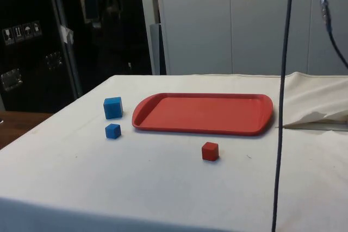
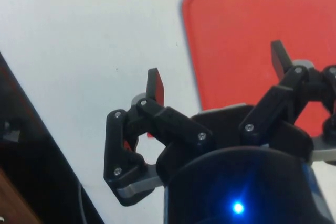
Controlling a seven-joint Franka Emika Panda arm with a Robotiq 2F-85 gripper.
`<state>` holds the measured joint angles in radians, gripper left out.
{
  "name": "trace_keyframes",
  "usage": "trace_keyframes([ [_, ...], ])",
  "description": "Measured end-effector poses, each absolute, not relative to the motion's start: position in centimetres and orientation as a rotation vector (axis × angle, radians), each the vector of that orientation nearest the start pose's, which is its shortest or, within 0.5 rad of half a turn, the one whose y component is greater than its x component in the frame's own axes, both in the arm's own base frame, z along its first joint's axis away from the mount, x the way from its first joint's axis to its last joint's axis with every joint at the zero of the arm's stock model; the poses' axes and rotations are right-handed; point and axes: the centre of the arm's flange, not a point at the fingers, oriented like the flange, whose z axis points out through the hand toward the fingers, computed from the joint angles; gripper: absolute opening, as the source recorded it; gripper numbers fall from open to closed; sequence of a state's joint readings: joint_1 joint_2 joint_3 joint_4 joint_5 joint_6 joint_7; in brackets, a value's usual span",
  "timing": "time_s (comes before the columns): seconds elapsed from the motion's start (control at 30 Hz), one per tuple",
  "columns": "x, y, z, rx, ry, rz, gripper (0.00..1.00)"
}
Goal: Pick up the largest block and place it onto the tray.
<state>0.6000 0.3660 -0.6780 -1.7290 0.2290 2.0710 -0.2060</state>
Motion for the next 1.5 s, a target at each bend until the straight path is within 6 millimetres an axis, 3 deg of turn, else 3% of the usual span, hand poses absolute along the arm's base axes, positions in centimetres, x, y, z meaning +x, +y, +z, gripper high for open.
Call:
trace_keyframes([
  [0.57,69.0,0.1,36.4,-3.185,-0.124,-0.120,1.00],
  [1.5,71.3,-1.3,30.8,-3.167,-0.349,-0.131,1.00],
])
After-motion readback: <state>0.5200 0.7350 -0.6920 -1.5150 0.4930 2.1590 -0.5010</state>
